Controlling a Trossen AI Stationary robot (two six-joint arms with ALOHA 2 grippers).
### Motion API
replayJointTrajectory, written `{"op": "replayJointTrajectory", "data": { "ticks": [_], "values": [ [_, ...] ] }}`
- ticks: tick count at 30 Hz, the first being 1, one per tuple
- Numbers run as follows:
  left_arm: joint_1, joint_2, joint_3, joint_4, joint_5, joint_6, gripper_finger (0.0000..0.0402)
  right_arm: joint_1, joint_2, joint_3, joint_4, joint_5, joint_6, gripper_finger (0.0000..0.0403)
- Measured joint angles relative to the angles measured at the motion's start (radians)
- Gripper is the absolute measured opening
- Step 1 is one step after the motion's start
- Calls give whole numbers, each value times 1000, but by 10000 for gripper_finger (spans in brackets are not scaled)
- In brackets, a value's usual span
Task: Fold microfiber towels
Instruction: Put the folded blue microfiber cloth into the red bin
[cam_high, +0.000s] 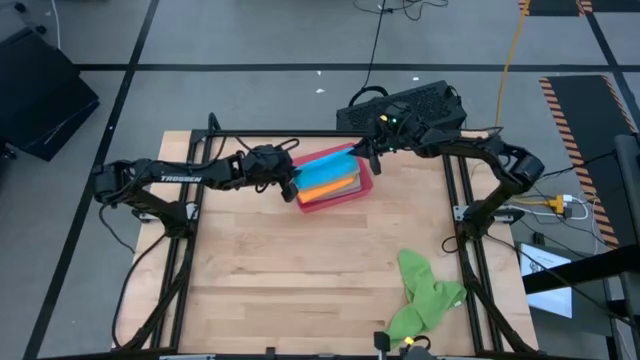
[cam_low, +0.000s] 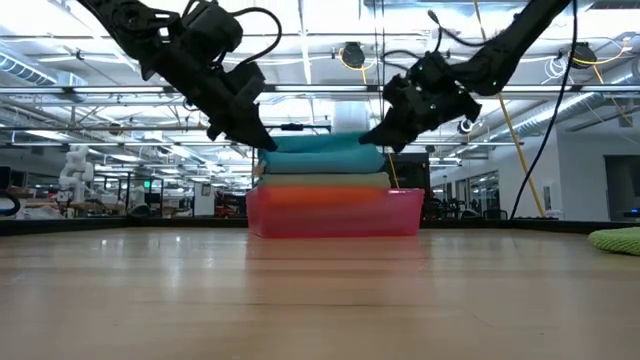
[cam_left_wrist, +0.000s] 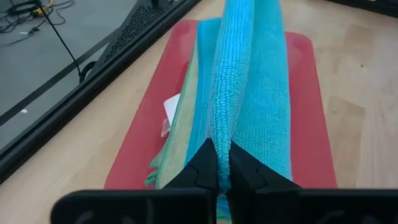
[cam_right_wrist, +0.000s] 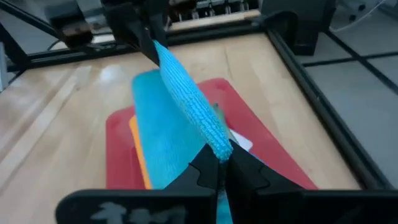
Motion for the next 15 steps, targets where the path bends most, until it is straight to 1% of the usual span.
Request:
{"op": "replayJointTrajectory", "data": {
  "ticks": [2, 8, 11, 15],
  "values": [
    [0, 0, -1, -2, 0, 1, 17, 0, 30, 1, -4, 1, -1, 4],
    [0, 28, -1, 2, -5, -18, 49, 0, 80, 1, -4, 3, -2, 7],
    [-1, 57, -1, 23, -18, -16, 67, -1, 81, 1, -4, 13, 0, 18],
    [0, 92, -1, 37, -66, -22, 97, 0, 81, 1, -6, 55, -3, 42]
  ]
}}
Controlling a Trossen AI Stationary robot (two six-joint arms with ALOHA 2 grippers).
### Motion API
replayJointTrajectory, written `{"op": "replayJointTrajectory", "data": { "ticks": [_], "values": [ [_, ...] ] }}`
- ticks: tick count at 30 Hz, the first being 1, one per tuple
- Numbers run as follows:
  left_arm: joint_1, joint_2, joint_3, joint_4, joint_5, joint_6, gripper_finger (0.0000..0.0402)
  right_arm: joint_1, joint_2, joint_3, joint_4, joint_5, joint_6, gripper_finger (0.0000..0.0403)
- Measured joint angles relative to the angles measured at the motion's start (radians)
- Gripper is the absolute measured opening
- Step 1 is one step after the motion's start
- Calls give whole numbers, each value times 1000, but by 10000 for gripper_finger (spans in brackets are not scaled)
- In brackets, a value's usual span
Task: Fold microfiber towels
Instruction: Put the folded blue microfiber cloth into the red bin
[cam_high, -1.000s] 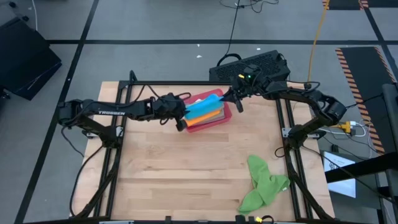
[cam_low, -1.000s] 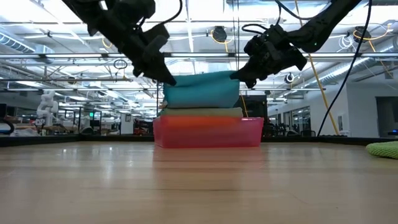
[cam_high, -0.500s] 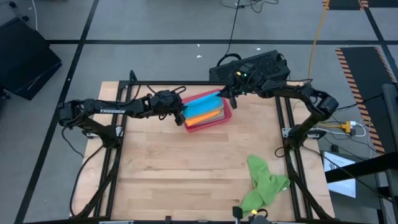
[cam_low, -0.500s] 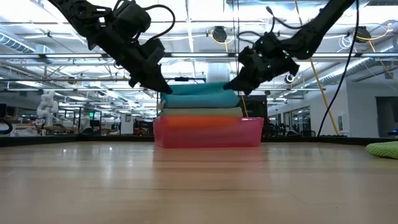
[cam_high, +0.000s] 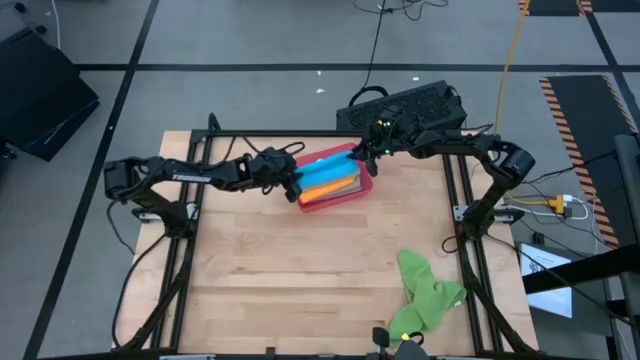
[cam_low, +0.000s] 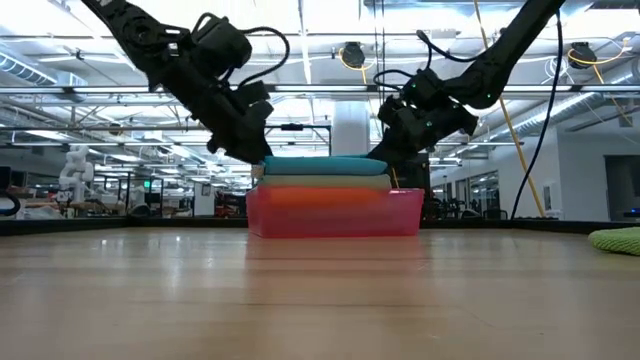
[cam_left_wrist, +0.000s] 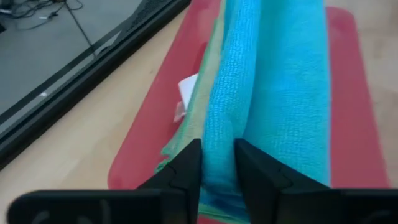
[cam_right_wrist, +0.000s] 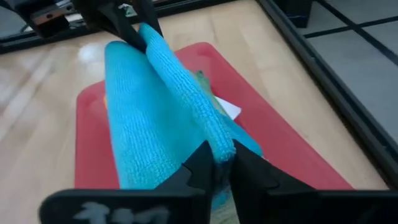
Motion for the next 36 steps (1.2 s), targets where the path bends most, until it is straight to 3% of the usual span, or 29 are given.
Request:
{"op": "replayJointTrajectory", "data": {
  "ticks": [8, 13, 15, 21, 29, 36],
  "values": [
    [-3, 11, 0, 6, -24, -6, 153, 0, -32, 0, 5, 55, -15, 107],
    [-9, 11, 0, 9, -46, -1, 175, 25, -121, 0, 3, 272, -29, 134],
    [-10, 11, 0, 9, -57, -2, 182, 47, -148, 0, 15, 305, -72, 136],
    [-10, 11, 0, 9, -81, 13, 201, 104, -121, 0, 148, 146, -55, 98],
    [-37, 11, 0, 14, -116, 51, 220, 133, 19, 0, 229, 118, -31, 8],
    [-63, 6, 1, 30, -155, 87, 225, 135, 111, 0, 240, 66, 56, 5]
  ]
}}
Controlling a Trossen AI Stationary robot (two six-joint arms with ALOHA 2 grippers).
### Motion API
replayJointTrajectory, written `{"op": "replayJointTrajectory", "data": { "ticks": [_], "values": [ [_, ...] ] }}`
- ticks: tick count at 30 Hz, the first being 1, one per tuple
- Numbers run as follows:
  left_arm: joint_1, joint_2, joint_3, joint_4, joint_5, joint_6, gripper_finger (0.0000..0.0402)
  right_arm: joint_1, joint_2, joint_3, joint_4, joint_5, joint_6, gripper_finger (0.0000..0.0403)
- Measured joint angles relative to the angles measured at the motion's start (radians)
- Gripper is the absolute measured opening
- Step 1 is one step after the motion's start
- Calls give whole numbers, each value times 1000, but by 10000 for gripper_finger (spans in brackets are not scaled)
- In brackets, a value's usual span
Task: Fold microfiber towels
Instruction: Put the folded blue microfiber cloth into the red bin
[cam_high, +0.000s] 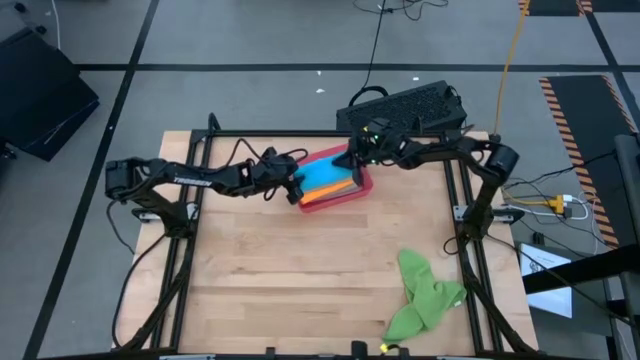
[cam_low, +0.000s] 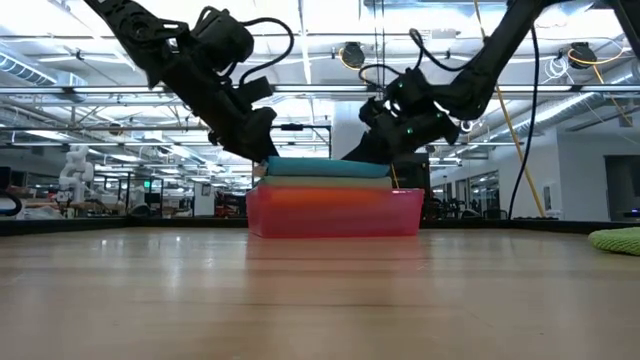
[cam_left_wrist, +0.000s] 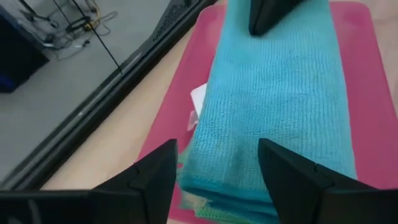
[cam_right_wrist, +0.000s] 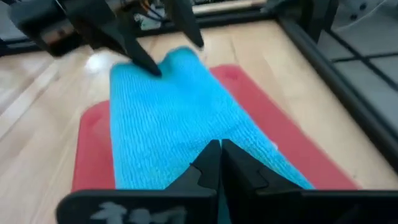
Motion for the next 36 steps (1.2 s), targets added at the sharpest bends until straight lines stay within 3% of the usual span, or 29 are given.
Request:
{"op": "replayJointTrajectory", "data": {
  "ticks": [9, 14, 17, 25, 33, 36],
  "values": [
    [-35, -137, 0, 13, -143, 44, 226, 11, 19, 0, -31, 22, -21, 1],
    [-51, -160, 2, 135, -57, 37, 225, 11, 19, 0, -37, 29, -29, 1],
    [-61, -85, 5, 240, -12, 34, 225, 11, 19, 0, -37, 29, -30, 0],
    [-56, 140, 0, 271, -16, -47, 225, 14, 19, 0, -45, 29, -30, 0],
    [-83, 241, 2, 271, -12, -127, 225, 32, 18, -12, -63, 38, -30, 0],
    [-84, 252, 3, 271, -17, -145, 225, 38, 18, -30, -53, 98, -36, 0]
  ]
}}
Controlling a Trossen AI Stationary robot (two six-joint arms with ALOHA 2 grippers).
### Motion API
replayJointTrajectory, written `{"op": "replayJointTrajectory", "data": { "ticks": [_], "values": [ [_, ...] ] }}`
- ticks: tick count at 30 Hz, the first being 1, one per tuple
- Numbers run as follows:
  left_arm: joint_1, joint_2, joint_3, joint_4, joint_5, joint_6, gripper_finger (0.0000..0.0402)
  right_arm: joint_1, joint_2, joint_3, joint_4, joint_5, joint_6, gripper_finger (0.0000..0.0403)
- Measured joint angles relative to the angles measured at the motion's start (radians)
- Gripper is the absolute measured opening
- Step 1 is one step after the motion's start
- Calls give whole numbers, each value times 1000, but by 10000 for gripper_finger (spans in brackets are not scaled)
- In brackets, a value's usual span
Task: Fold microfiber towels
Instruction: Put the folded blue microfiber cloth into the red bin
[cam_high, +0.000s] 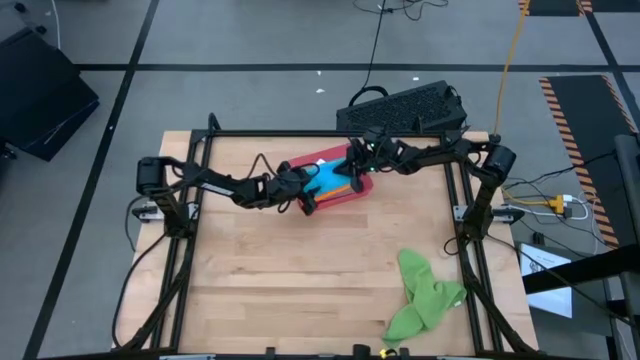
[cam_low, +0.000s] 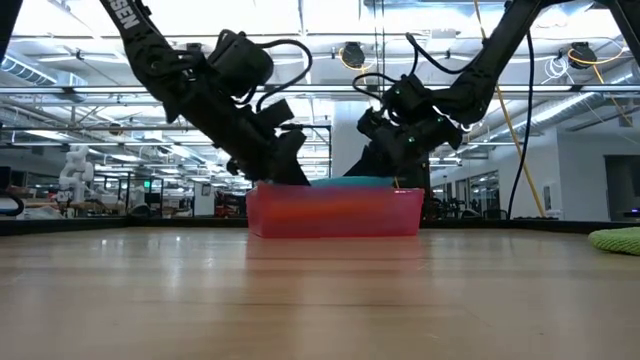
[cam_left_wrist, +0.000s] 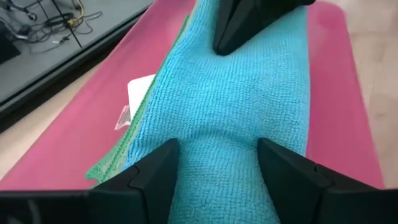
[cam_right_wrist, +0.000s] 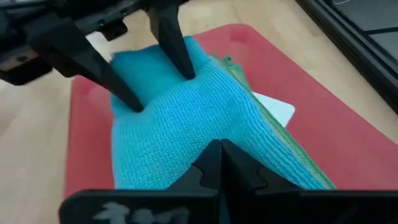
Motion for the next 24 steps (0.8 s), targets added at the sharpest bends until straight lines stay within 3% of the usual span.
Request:
{"op": "replayJointTrajectory", "data": {
  "ticks": [7, 13, 18, 24],
  "values": [
    [0, -6, 0, -27, -3, -4, 225, 0, 0, -24, 1, 32, -13, 0],
    [-16, -111, -6, -66, -3, 51, 225, 5, 0, -24, 7, 33, -13, 0],
    [-32, -181, -3, 54, -8, 118, 225, 5, -1, -25, 16, 35, -14, 0],
    [4, -113, -2, 208, 87, 197, 225, 6, -1, -25, 21, 34, -16, 0]
  ]
}}
